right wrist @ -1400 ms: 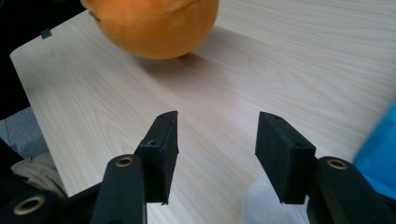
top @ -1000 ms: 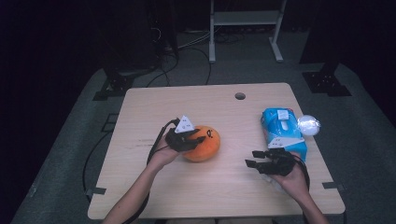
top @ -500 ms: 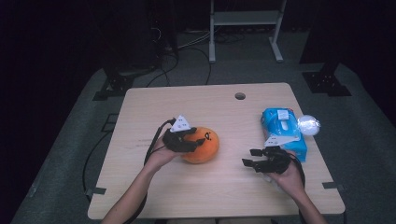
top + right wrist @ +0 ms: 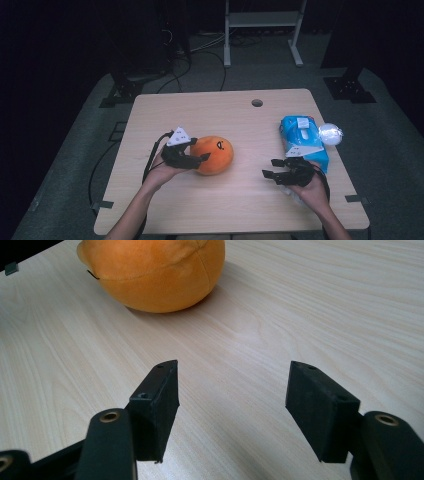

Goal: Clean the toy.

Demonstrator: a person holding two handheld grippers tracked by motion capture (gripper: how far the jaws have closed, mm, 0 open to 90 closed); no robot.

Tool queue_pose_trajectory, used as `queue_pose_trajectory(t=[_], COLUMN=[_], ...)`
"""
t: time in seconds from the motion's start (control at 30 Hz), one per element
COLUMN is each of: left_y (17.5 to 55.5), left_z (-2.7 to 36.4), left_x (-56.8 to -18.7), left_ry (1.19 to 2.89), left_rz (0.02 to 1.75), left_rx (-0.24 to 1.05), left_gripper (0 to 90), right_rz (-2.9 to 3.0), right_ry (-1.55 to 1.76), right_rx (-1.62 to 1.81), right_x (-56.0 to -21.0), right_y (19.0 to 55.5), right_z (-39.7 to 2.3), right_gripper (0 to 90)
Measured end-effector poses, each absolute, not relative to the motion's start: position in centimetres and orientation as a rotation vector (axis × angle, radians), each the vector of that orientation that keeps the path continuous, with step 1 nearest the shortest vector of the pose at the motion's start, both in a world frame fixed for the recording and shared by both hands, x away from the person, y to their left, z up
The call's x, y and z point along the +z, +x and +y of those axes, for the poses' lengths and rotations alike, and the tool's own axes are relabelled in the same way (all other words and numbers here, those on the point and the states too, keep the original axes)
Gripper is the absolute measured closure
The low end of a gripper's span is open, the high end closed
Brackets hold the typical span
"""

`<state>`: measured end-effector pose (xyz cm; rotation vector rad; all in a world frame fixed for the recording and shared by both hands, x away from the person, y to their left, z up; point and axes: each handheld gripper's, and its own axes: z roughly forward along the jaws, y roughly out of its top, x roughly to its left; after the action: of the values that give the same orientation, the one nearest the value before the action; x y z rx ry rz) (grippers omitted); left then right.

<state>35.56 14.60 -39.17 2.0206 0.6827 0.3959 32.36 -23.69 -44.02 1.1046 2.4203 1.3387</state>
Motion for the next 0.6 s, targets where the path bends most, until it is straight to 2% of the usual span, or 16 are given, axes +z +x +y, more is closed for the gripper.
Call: queue_pose_trajectory(t=[0.6], left_y=[33.6], left_z=[17.5], left_x=[-40.2], left_ry=[1.999], left_rz=[0.757], left_rx=[0.397], left_gripper=[20.0], right_rz=[2.424], right_ry=[1.117], right_rx=[1.317], right_x=[-44.3], right_y=[32.2], right_z=[-24.1], right_gripper=[35.9])
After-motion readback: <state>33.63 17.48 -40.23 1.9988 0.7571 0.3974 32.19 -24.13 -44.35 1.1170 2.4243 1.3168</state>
